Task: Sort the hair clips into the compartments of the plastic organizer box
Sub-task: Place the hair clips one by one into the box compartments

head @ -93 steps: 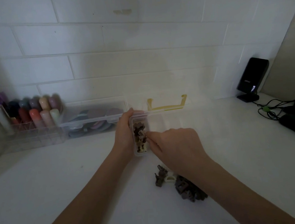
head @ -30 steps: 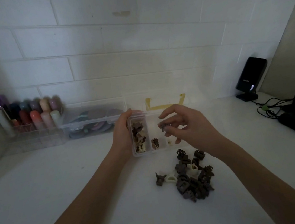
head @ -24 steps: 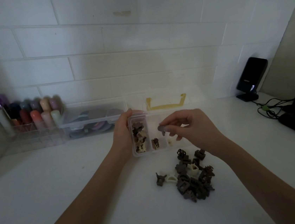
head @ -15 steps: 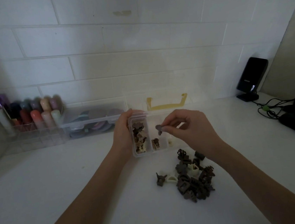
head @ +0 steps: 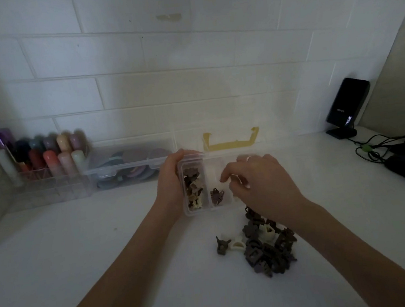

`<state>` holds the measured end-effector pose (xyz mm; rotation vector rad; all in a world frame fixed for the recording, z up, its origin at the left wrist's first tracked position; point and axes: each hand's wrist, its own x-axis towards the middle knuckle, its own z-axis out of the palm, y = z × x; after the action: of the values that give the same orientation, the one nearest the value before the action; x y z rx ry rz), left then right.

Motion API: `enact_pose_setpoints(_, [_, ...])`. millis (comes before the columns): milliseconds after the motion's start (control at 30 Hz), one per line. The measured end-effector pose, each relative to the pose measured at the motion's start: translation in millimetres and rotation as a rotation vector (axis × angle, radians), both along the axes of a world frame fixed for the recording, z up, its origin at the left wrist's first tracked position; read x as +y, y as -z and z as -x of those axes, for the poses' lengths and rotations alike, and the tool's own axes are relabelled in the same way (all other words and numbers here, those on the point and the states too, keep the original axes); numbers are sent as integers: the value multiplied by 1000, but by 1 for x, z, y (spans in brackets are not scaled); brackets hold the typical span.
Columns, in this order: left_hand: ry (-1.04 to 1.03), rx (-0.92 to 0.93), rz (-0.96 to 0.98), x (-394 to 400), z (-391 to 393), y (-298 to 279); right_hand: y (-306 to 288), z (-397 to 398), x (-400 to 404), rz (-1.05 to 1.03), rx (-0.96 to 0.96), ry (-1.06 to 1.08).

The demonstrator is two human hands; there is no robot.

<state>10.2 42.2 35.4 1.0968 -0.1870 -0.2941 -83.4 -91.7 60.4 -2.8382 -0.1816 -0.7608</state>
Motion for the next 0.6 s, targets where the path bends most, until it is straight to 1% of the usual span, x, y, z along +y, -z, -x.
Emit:
enact_pose_setpoints(67, [-16,-18,1,0,-2,1,-7,4,3,18,136,-4])
enact_pose_setpoints(133, [-26,-31,14,-1,-2,0,-6,5,7,107,272,8])
enact_pose_setpoints(167, [-28,-37,20,-1,-2,1,-2,6,8,143,309,19])
enact_pose_setpoints(233, [-27,-58,31,-1,-1,0,5,6,10,171,328,35])
enact_pose_setpoints(367, [-36,-93,32,0,-1,0,2,7,10,189,346,66])
enact_pose_setpoints(600, [-41,-37,11,-1,1,-1,-1,7,14,226,349,94])
